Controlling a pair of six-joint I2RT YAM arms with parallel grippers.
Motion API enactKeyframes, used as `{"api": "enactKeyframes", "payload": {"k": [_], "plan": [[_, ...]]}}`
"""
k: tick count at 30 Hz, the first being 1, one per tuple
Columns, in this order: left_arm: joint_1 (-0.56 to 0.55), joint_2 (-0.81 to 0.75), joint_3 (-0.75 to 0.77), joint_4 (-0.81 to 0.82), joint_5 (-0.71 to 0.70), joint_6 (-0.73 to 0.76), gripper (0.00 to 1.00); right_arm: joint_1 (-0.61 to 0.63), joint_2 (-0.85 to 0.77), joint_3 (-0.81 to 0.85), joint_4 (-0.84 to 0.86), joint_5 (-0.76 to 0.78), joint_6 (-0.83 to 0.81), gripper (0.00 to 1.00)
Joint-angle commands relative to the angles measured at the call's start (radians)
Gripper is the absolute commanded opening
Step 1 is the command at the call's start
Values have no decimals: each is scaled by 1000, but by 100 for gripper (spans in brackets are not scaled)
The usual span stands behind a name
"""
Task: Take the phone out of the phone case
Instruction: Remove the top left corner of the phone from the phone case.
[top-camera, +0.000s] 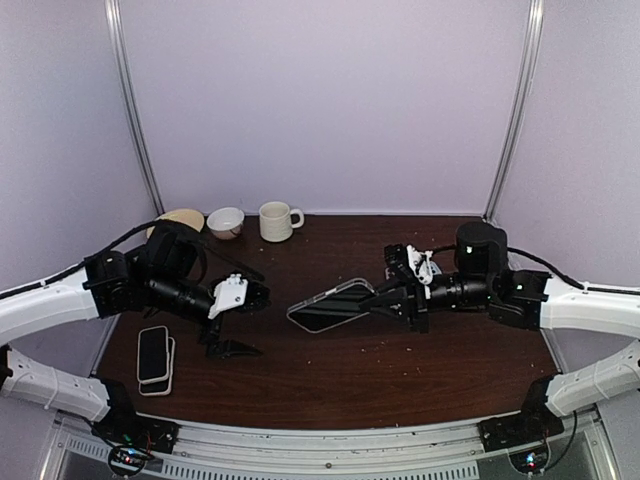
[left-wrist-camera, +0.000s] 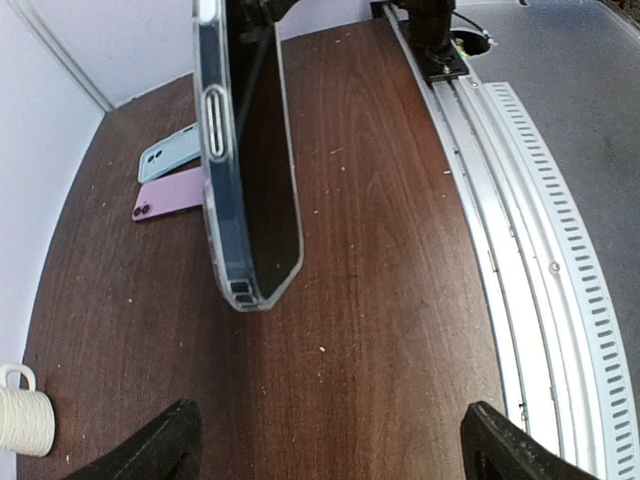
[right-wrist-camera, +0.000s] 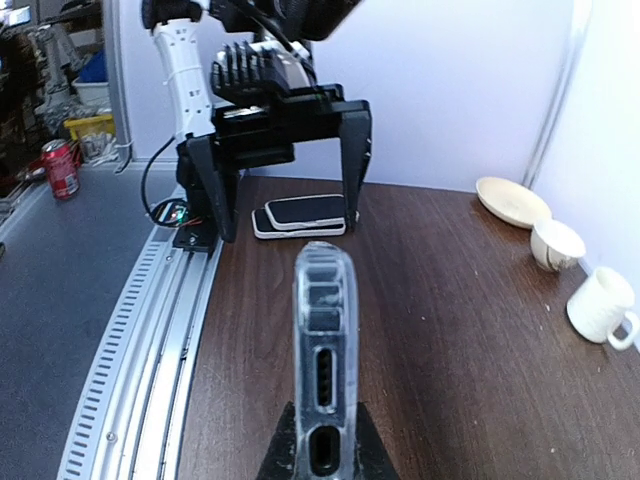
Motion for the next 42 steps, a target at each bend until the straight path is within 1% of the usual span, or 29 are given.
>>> {"api": "enactKeyframes", "payload": {"k": [1,4,8,13,16,22,25,29,34,42], "plan": [[5,-61,-72,126,116,136,92,13,-32,35,5,-137,-202,0],[6,-62,-89,155,147,169,86,24,-5,69,-40,-184,-233,0],[5,-37,-87,184,210,171,74,49,26,107,-90,-200,-286,0],[5,-20,-90,189,283,178,64,66,58,130,-85,-185,-311,0],[3,-11,-94,168,321,208,58,72,69,135,-74,-177,-318,0],[-2,-2,-94,157,327,215,56,73,77,135,-52,-166,-323,0],[-6,2,-95,148,334,231,50,75,80,135,-45,-160,-322,0],[-15,12,-95,149,334,237,48,76,81,133,-31,-162,-317,0],[-23,24,-93,152,318,238,47,80,84,135,-18,-166,-309,0],[-39,24,-101,177,297,235,36,91,87,138,-17,-175,-303,0]]}}
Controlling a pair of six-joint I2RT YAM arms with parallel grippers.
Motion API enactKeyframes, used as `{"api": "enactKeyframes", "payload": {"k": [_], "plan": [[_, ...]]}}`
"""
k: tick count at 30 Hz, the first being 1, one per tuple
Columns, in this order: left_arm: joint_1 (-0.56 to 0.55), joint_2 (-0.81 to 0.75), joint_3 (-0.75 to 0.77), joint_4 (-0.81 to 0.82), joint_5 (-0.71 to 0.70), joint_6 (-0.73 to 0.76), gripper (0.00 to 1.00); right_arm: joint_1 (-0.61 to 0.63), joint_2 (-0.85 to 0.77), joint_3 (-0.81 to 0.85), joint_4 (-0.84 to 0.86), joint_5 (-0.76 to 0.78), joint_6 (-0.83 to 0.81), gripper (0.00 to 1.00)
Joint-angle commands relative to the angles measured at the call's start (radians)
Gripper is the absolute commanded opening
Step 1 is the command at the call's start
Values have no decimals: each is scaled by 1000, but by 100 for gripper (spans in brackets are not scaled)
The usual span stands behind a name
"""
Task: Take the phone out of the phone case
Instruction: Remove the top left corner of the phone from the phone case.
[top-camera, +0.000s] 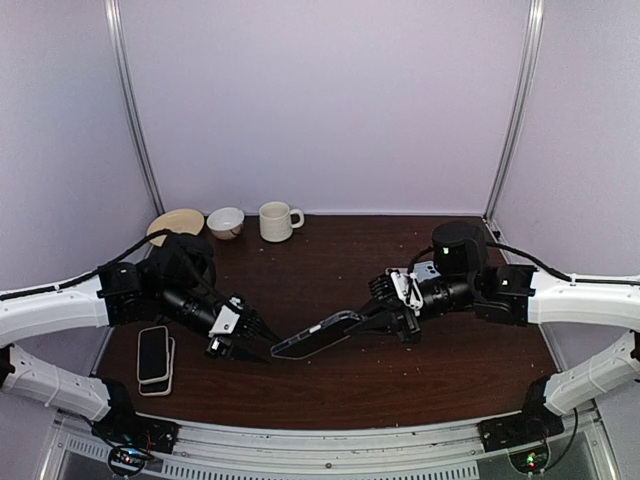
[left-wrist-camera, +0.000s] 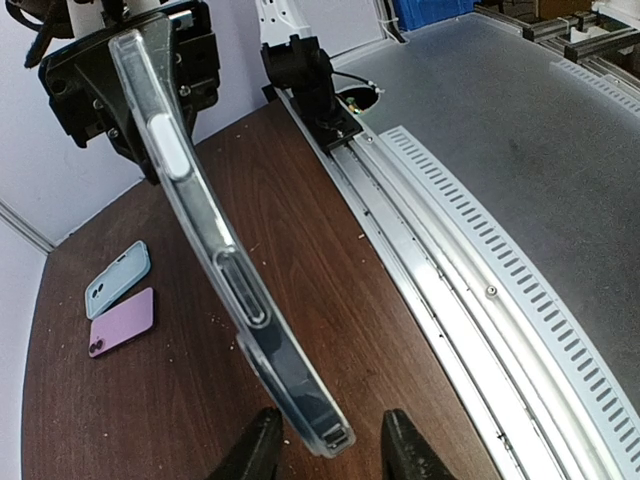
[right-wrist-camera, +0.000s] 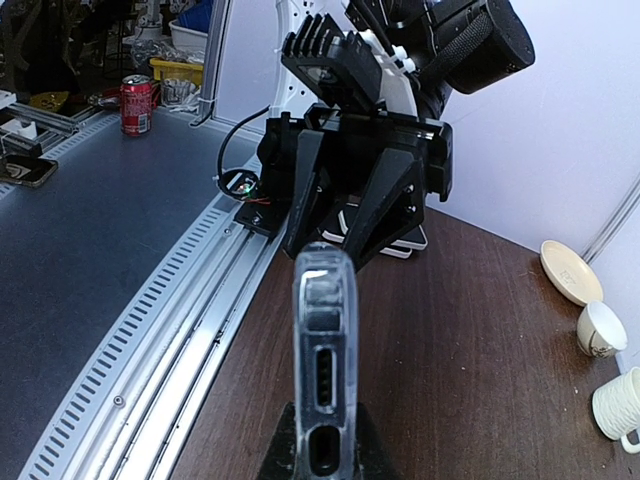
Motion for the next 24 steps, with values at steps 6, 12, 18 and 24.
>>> {"api": "enactKeyframes", "payload": {"k": [6,12,18,24], "plan": [[-30,-1,-23,48,-21,18,34,19,1,48,79,-19,11,0],[-37,2,-21,52,-25,20,30,25,4,49,77,-26,12,0],[-41,0,-23,51,-22,23,26,30,5,45,74,-45,8,0],[-48,10,-10,11,12,30,26,34,3,34,68,-45,-29,0]]}}
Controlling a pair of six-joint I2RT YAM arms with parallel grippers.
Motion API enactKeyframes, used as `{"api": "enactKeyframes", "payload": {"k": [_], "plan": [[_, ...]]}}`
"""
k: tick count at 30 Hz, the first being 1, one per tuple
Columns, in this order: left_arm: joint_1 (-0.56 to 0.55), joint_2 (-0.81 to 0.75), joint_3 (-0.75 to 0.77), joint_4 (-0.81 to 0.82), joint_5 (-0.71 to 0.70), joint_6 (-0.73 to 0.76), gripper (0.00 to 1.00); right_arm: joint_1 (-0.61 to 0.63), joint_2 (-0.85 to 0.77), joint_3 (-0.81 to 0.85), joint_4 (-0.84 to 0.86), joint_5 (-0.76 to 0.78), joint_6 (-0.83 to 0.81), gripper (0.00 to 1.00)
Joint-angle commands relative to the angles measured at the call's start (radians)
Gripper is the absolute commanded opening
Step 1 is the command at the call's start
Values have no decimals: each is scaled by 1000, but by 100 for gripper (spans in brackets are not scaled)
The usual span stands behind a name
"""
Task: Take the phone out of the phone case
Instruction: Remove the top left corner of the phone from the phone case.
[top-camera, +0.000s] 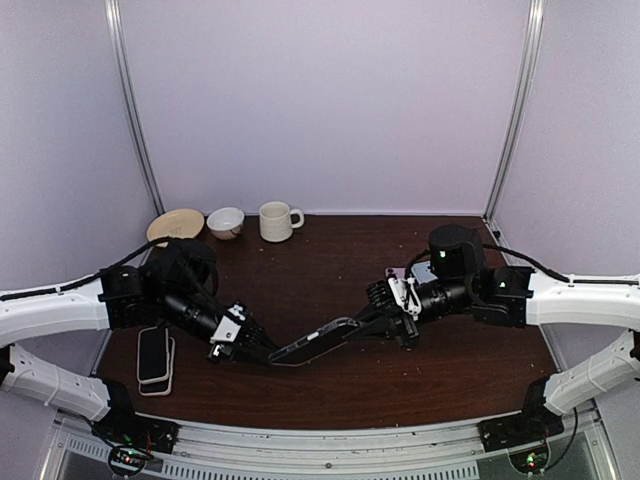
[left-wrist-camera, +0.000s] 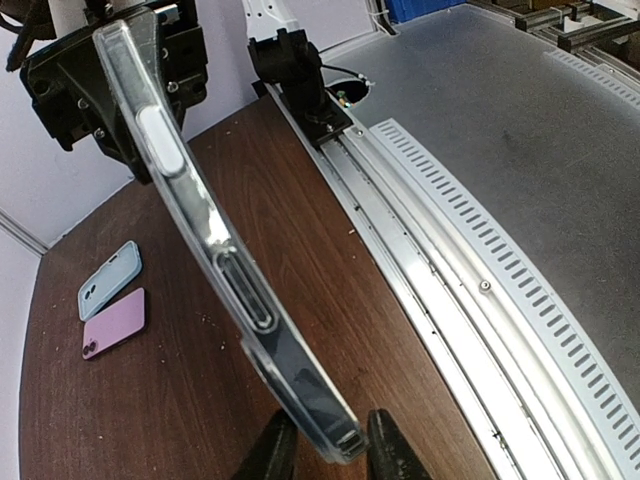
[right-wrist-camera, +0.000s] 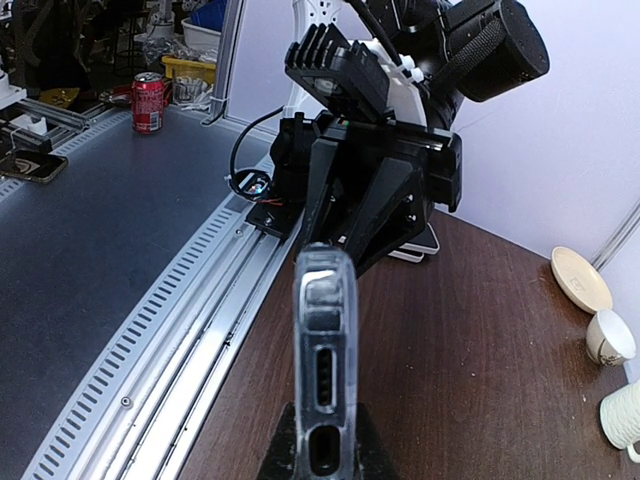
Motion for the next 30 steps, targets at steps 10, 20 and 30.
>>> {"api": "enactKeyframes", "payload": {"k": [10,20,30], "plan": [[-39,25,12,-40,96,49,26,20,8,62,-7,-118,-59,0],[-49,28,12,-36,82,56,25,37,47,97,-47,-162,-52,0],[-56,33,13,-32,55,52,42,44,45,81,24,-25,-20,0]]}}
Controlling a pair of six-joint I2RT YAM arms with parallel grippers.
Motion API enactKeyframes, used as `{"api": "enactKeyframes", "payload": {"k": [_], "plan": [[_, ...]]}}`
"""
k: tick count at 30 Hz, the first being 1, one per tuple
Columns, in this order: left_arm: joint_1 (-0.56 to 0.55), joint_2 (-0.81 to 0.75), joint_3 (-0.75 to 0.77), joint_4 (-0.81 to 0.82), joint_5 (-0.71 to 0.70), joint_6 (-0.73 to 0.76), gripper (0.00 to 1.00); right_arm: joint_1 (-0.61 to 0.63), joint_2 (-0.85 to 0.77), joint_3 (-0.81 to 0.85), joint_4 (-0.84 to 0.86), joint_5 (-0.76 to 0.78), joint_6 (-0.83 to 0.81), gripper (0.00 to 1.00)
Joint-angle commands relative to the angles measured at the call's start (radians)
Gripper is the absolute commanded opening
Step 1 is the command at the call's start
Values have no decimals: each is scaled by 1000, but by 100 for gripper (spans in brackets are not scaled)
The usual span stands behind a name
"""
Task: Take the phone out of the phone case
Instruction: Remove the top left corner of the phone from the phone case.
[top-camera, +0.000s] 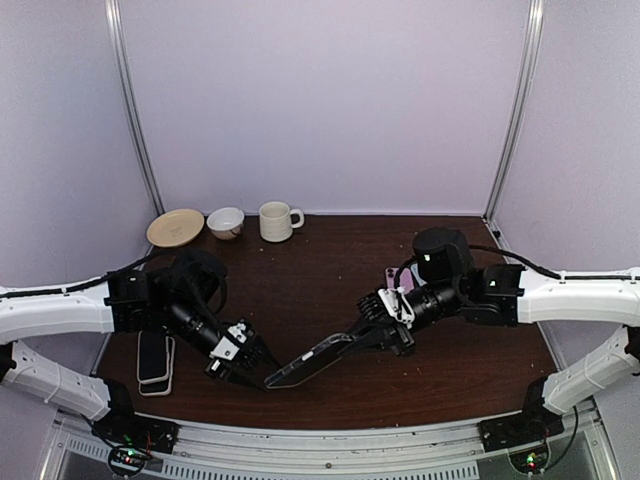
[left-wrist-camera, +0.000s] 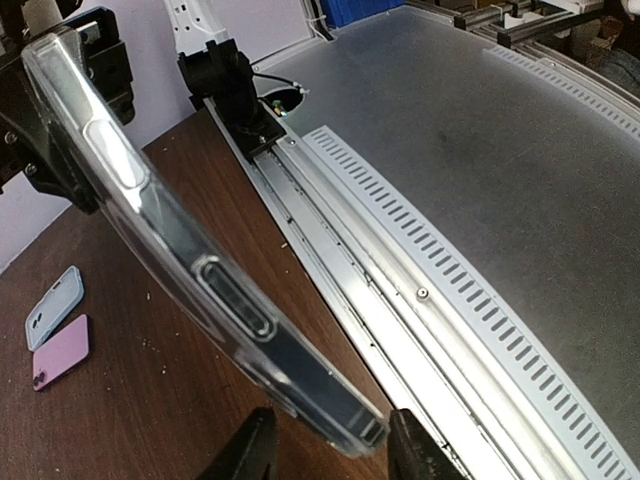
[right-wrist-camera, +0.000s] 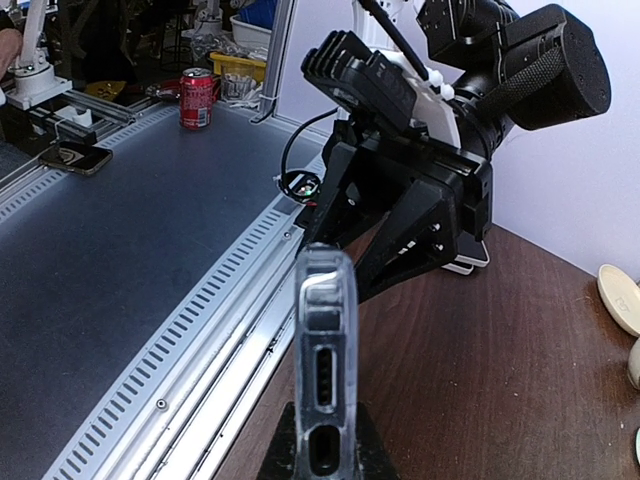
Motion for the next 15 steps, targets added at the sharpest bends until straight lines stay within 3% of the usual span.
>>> {"api": "enactKeyframes", "payload": {"k": [1,10,15], "plan": [[-2,4,15,42,-18,6,42,11,-14,27,103,80,24,0],[-2,-4,15,42,-22,10,23,11,-40,8,93,103,-5,0],[-7,-5,20,25,8,20,20,11,-30,19,63,38,-34,0]]}}
